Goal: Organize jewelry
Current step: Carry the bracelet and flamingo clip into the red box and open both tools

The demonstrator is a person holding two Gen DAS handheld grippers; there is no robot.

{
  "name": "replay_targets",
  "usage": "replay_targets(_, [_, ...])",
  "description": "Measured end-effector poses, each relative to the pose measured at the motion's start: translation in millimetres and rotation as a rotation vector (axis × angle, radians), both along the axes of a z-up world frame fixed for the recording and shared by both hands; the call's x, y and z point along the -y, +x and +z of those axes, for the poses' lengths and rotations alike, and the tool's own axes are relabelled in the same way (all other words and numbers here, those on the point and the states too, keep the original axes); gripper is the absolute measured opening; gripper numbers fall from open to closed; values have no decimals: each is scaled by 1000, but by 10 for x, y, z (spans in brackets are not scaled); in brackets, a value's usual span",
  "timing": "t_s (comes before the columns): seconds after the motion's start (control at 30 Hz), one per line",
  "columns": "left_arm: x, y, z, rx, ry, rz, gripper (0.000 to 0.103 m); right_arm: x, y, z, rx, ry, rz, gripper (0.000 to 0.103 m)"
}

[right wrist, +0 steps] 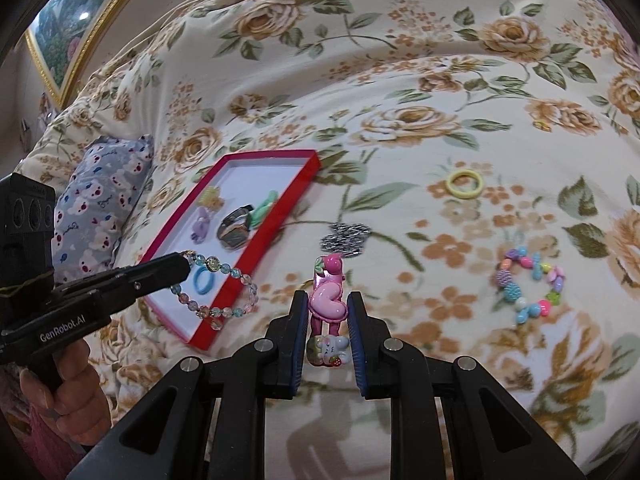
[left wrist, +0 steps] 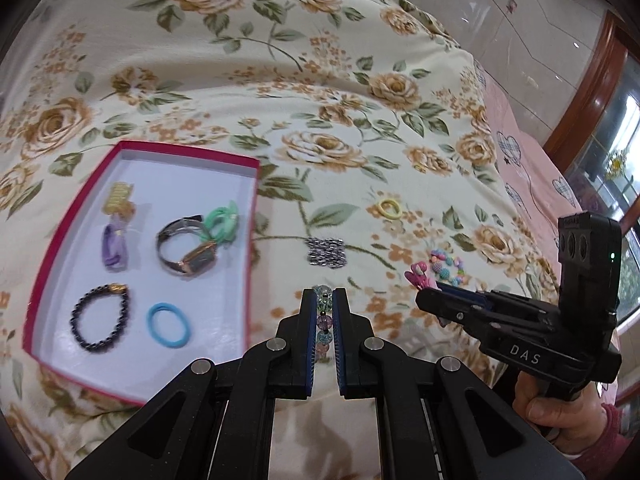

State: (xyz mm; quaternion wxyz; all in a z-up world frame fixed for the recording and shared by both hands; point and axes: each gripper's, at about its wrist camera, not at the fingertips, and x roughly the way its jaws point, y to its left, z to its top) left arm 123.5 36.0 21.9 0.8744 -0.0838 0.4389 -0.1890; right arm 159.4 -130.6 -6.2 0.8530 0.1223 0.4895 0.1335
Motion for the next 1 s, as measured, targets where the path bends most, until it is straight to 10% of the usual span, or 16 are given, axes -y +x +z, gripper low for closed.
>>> replay_targets(1.0, [-1069,-84,47,-5,-1,241,6,-1249,368,-102,-15,33,253,19])
